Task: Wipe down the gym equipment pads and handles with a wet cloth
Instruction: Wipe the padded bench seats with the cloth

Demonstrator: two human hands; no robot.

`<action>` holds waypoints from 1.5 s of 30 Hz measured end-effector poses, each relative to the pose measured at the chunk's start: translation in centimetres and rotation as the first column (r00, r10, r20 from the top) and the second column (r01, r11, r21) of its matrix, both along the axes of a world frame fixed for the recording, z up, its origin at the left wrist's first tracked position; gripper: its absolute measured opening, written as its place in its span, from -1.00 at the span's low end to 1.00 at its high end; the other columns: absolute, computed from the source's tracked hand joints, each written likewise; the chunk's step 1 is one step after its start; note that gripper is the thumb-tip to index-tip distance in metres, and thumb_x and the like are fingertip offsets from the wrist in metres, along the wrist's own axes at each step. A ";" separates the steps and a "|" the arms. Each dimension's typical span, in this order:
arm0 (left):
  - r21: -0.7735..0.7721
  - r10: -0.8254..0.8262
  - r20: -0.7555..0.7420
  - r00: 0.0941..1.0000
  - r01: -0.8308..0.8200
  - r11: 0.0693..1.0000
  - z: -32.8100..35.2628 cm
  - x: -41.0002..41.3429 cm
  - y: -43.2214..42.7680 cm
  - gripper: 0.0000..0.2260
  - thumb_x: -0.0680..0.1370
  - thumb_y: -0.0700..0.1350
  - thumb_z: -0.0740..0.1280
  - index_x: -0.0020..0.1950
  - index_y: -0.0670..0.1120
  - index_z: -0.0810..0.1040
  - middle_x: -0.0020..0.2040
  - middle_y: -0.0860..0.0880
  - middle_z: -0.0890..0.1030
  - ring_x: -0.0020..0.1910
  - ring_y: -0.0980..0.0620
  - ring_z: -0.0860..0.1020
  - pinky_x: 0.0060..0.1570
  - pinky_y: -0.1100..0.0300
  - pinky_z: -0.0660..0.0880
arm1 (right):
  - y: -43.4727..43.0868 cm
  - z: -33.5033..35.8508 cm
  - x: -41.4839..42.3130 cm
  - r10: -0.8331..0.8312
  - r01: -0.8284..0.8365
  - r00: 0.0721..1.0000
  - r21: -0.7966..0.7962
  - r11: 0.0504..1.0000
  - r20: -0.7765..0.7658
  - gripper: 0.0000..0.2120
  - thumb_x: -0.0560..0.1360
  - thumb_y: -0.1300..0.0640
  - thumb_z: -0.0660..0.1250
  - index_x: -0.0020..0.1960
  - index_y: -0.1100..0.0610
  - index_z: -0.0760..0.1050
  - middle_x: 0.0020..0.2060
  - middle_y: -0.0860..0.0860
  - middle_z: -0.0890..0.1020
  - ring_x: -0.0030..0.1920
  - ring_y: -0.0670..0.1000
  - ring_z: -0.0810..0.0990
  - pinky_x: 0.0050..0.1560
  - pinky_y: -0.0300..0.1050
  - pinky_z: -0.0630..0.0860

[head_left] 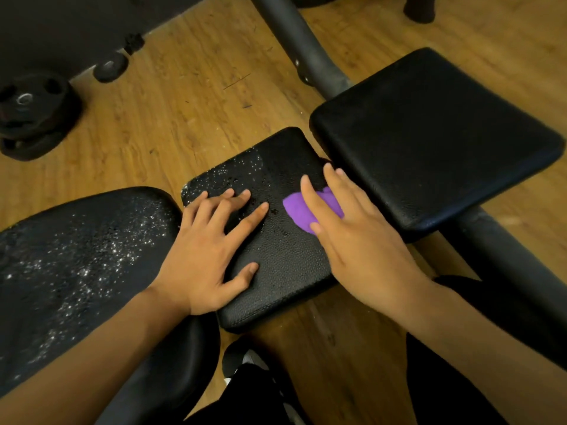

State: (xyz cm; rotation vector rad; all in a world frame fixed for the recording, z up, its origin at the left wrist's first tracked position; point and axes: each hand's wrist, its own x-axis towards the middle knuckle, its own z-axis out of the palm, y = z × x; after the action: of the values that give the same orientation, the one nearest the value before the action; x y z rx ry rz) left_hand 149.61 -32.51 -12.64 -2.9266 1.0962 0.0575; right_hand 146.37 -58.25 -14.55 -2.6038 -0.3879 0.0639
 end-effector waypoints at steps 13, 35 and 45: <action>0.025 0.000 -0.006 1.000 0.000 1.000 0.3 -0.1 -0.2 -0.29 0.57 0.25 0.10 0.66 -0.04 0.25 0.53 -0.22 0.35 0.54 -0.29 0.30 0.50 -0.34 0.16 | 1.8 0.2 4.5 0.028 -0.026 0.999 -0.065 0.998 0.037 -0.34 0.69 0.07 0.15 0.68 0.00 -0.11 0.66 0.15 -0.06 0.65 0.15 -0.15 0.63 0.10 0.02; 0.024 0.000 -0.024 1.000 0.001 1.000 0.1 0.2 -0.1 -0.29 0.55 0.24 0.13 0.65 -0.06 0.29 0.53 -0.23 0.37 0.51 -0.32 0.33 0.47 -0.38 0.19 | -0.5 0.8 -1.1 -0.019 0.023 0.997 0.046 0.999 -0.074 -0.32 0.71 0.12 0.12 0.63 -0.27 -0.19 0.64 -0.03 -0.28 0.64 0.05 -0.12 0.44 -0.11 0.29; 0.040 0.004 -0.021 1.000 -0.003 0.999 0.5 0.1 -0.2 -0.30 0.56 0.23 0.12 0.66 -0.04 0.27 0.52 -0.22 0.38 0.51 -0.30 0.33 0.47 -0.35 0.21 | 3.8 0.5 14.3 0.041 -0.038 0.997 0.044 0.998 -0.066 -0.49 0.75 0.12 0.04 0.66 -0.12 0.05 0.65 0.18 -0.06 0.63 0.23 -0.06 0.56 0.03 0.10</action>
State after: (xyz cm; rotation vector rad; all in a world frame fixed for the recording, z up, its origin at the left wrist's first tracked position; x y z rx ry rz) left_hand 149.68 -32.68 -12.19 -2.8999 1.0793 0.1085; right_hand 160.63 -54.42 -14.09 -2.5452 -0.4121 0.1538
